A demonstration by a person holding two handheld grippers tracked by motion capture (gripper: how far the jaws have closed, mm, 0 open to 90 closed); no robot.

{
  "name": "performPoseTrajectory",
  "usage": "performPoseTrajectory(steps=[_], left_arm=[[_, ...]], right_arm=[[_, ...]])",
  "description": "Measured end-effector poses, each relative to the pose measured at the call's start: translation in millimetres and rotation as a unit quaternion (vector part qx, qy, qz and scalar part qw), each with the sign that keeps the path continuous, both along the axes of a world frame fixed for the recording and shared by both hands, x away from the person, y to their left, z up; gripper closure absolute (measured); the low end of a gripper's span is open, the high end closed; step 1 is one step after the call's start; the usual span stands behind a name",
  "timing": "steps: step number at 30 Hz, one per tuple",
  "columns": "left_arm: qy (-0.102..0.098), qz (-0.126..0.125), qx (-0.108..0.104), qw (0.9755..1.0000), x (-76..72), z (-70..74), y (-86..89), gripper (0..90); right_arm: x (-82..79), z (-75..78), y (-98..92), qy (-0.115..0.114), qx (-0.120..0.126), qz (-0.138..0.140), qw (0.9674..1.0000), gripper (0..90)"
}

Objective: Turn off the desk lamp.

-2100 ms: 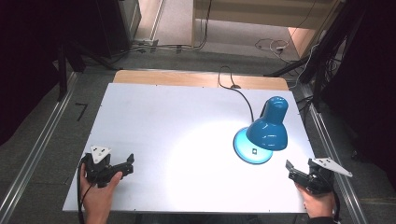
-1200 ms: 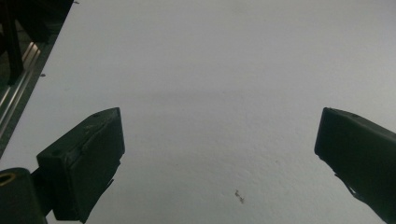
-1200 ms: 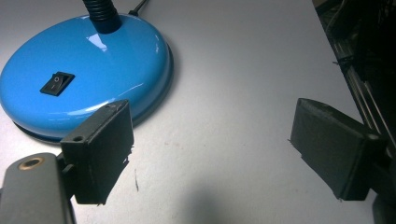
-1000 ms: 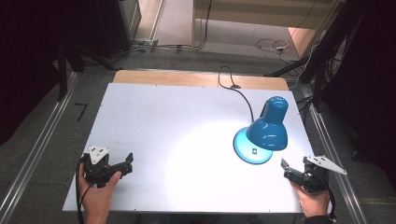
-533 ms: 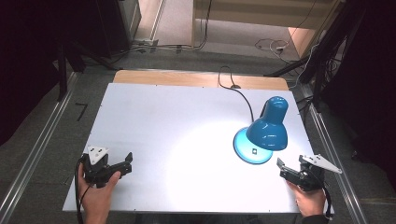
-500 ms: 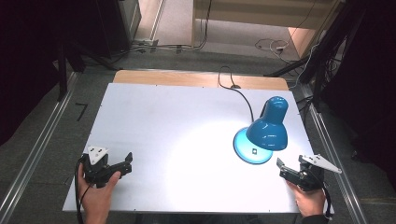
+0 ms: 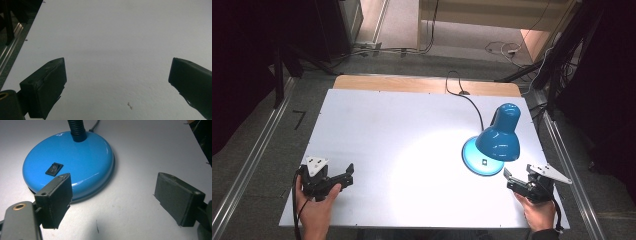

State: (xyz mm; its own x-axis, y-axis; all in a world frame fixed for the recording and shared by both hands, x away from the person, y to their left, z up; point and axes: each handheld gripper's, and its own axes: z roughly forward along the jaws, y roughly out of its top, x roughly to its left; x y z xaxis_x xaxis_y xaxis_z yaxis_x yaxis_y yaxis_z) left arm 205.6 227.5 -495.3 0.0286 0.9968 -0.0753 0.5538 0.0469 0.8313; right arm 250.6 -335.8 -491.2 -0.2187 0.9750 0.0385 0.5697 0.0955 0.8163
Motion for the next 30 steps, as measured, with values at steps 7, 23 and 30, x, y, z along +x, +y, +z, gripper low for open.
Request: performPoseTrajectory(steps=[7,23,30], left_arm=[[-0.001,0.001,0.001,1.0,-0.2,0.2,0.2,2.1],[-0.002,0.002,0.001,1.0,-0.5,0.2,0.1,2.1],[-0.002,0.002,0.001,1.0,-0.6,0.3,0.4,2.1]], right_arm=[[1.5,1.0,3.3,-0.001,0.004,0.003,1.0,13.3],[5.2,2.6,16.7,-0.004,0.007,0.014,0.9999,13.3],[6.7,3.2,22.8,-0.007,0.006,0.021,0.9997,15.5]])
